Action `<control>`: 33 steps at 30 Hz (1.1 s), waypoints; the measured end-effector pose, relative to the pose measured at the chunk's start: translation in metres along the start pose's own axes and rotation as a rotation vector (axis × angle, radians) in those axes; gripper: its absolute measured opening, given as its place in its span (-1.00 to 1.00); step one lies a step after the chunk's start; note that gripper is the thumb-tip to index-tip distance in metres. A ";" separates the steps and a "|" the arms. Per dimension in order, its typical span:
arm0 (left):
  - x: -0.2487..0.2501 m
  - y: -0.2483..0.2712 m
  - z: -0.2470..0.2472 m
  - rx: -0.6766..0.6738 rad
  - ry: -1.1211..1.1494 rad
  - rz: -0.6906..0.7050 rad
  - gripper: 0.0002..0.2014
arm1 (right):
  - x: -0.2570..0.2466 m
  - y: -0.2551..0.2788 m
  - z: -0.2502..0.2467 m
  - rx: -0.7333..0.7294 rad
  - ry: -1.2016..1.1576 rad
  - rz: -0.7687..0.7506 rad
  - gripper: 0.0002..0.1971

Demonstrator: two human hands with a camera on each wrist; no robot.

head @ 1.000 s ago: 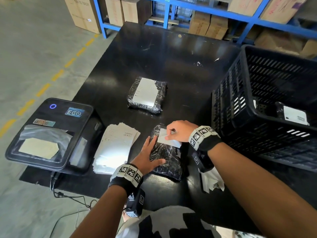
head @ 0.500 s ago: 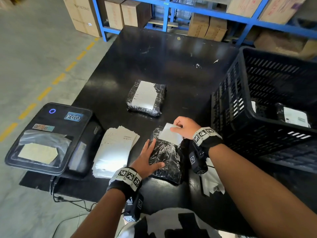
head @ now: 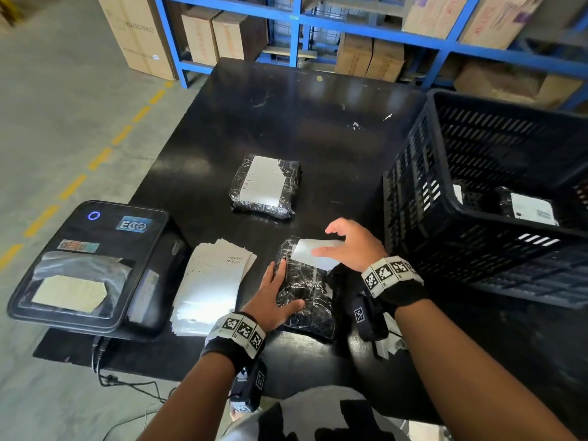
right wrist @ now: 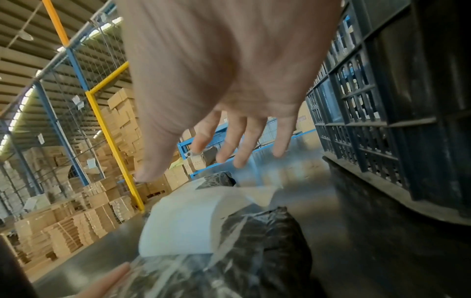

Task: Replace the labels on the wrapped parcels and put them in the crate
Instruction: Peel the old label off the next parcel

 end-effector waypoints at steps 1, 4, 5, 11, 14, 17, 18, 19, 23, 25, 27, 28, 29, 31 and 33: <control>0.000 -0.001 0.000 -0.007 -0.003 -0.009 -0.03 | -0.002 0.005 0.000 0.047 -0.020 -0.040 -0.51; 0.000 -0.002 -0.002 -0.024 -0.007 -0.025 -0.01 | -0.009 0.017 0.005 0.166 0.019 -0.148 -0.81; -0.001 -0.003 -0.003 -0.031 -0.003 -0.027 0.00 | -0.010 0.021 0.008 0.182 0.093 -0.169 -0.88; 0.003 -0.010 -0.009 0.007 0.122 -0.012 0.01 | 0.001 0.028 0.035 0.118 0.431 -0.164 -0.61; 0.011 -0.019 -0.010 0.030 0.011 -0.041 0.02 | 0.004 0.024 0.041 0.061 0.449 -0.156 -0.50; 0.021 -0.024 -0.007 0.027 -0.115 -0.083 0.09 | 0.005 0.015 0.036 0.021 0.393 -0.161 -0.59; 0.023 -0.024 -0.005 0.033 -0.158 -0.086 0.11 | 0.006 0.011 0.034 -0.025 0.375 -0.144 -0.62; 0.023 -0.024 -0.003 0.046 -0.195 -0.085 0.12 | 0.006 0.006 0.031 -0.083 0.371 -0.121 -0.64; 0.020 -0.025 0.000 0.090 -0.243 -0.088 0.11 | 0.005 -0.007 0.025 -0.232 0.363 -0.072 -0.74; 0.019 -0.027 0.001 0.089 -0.239 -0.091 0.11 | 0.002 -0.013 0.021 -0.275 0.378 -0.065 -0.76; 0.018 -0.027 0.001 0.094 -0.234 -0.091 0.11 | -0.003 -0.020 0.015 -0.332 0.406 -0.071 -0.76; 0.018 -0.028 0.001 0.094 -0.229 -0.089 0.10 | -0.006 -0.023 0.012 -0.363 0.411 -0.081 -0.78; 0.018 -0.028 0.001 0.095 -0.223 -0.085 0.10 | -0.009 -0.026 0.009 -0.389 0.410 -0.098 -0.80; 0.018 -0.028 0.001 0.105 -0.218 -0.080 0.09 | -0.013 -0.032 0.004 -0.430 0.403 -0.119 -0.83; 0.018 -0.027 0.002 0.117 -0.214 -0.078 0.09 | -0.013 -0.040 0.002 -0.447 0.380 -0.105 -0.80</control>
Point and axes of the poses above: each hand's wrist, its own y-axis away from the middle knuckle, its own z-axis out of the palm, x = y × z, the point moved 1 cm from there along -y, towards the middle knuckle, and after that the axes turned 11 degrees about -y, right-handed, at the moved point
